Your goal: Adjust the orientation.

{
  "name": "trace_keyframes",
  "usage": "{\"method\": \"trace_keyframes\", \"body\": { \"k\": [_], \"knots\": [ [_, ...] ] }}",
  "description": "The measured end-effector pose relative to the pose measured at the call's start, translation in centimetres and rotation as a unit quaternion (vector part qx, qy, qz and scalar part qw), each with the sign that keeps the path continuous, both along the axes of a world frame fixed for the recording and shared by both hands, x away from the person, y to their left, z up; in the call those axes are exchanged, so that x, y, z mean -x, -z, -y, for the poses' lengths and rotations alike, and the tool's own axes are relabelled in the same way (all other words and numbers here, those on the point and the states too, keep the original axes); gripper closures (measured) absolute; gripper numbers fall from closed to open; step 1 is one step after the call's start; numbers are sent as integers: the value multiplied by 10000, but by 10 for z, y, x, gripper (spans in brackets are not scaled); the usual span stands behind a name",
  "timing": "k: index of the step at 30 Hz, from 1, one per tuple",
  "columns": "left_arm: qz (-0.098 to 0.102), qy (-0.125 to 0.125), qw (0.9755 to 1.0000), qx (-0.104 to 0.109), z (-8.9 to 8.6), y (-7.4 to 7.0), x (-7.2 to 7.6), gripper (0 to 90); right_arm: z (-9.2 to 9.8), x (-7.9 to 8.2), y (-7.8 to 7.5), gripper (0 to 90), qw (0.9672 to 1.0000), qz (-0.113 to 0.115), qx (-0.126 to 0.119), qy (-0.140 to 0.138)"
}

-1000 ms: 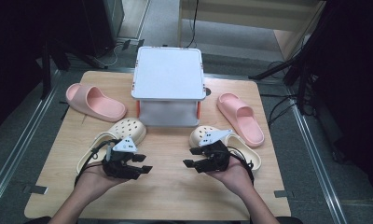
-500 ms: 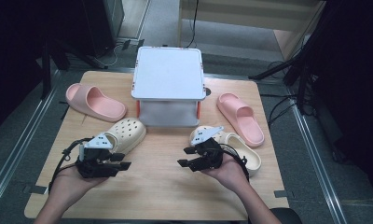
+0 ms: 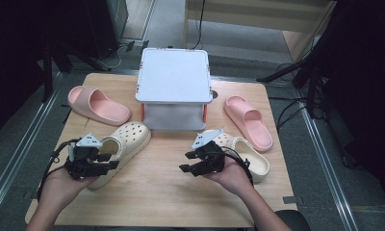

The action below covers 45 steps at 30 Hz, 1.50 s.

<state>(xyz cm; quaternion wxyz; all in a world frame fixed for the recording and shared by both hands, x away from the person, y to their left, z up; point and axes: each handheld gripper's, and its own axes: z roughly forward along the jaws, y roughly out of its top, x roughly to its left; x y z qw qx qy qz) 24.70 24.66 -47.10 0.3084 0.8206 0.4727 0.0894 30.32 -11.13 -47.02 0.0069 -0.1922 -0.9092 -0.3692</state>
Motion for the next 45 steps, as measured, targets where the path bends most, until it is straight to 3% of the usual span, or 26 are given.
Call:
{"method": "trace_keyframes", "body": {
  "k": [7, 14, 18, 25, 29, 34, 37, 38, 39, 45],
  "knots": [
    [-80, 34, 9999, 70, 8, 11, -17, 666, 1, 1, 2, 476, 10000, 15, 59, 29],
    [-36, 89, 10000, 18, 8, 11, -22, 766, 5, 4, 2, 475, 9999, 8, 71, 120],
    [105, 85, 9998, -164, 8, 3, -23, 779, 8, 5, 3, 475, 9999, 13, 83, 151],
    [310, 117, 9994, -119, 12, -17, -19, 780, 16, 6, 2, 475, 9996, 12, 42, 275],
    [370, 376, 9986, -54, 28, -27, -17, 780, 21, 7, 3, 476, 9993, 1, 39, 367],
    [386, 667, 9970, -76, 48, -28, -17, 780, 23, 9, 4, 476, 9991, 19, 48, 426],
    [353, 924, 9951, -33, 69, -26, -19, 779, 27, 11, 4, 476, 9988, 33, 41, 490],
    [353, 924, 9951, -33, 69, -26, -19, 778, 27, 11, 4, 476, 9988, 33, 41, 490],
    [352, 1071, 9936, -68, 79, -24, -20, 777, 29, 13, 4, 477, 9987, 27, 32, 517],
    [343, 1294, 9910, -55, 100, -15, -23, 777, 31, 17, 5, 479, 9983, 46, -6, 582]
  ]
}}
